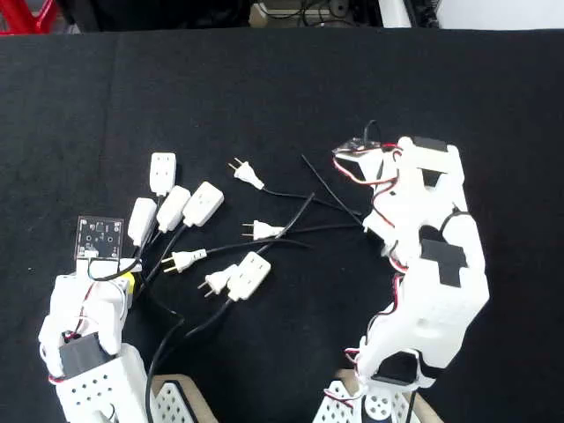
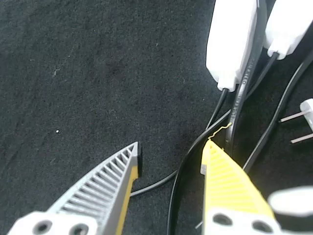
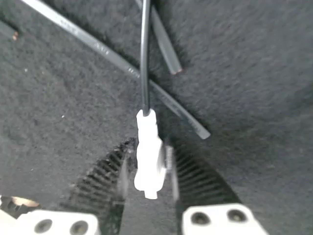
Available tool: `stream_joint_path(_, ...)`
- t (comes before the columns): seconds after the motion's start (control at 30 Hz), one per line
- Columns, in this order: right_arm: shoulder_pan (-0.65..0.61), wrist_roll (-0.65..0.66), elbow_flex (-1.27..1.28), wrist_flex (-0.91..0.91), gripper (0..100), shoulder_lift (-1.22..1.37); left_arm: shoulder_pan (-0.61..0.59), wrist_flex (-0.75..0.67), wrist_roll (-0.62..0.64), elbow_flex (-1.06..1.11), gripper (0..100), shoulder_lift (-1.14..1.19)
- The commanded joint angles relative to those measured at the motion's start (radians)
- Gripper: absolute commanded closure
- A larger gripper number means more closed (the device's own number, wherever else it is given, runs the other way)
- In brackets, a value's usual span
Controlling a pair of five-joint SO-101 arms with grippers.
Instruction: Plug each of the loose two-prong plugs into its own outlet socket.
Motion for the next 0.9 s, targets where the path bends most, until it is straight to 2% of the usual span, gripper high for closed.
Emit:
stream_joint_path(0.0, 0.009, 0.008, -0.038, 0.002, 94.2, -0.007, -0.008, -0.015, -0.009, 0.018, 79, -0.006)
stream_joint_path(0.1, 0.006, -0.012, -0.051, 0.002, 97.7, -0.013, -0.008, -0.017, -0.009, 0.018, 79, -0.006)
stream_joint_path(0.3, -0.008, -0.209, -0.035, 0.068, 98.1, -0.11, -0.008, -0.017, -0.009, 0.018, 79, -0.006)
stream_joint_path(0.53, -0.023, -0.221, 0.125, 0.061, 98.7, -0.404, -0.008, -0.017, -0.009, 0.018, 79, -0.006)
stream_joint_path(0.63, -0.068, -0.245, 0.22, -0.002, 98.7, -0.567, -0.007, -0.017, -0.009, 0.018, 79, -0.006)
stream_joint_path(0.87, -0.298, -0.499, 0.409, -0.222, 98.7, -0.834, 0.065, -0.015, -0.009, 0.018, 79, -0.006)
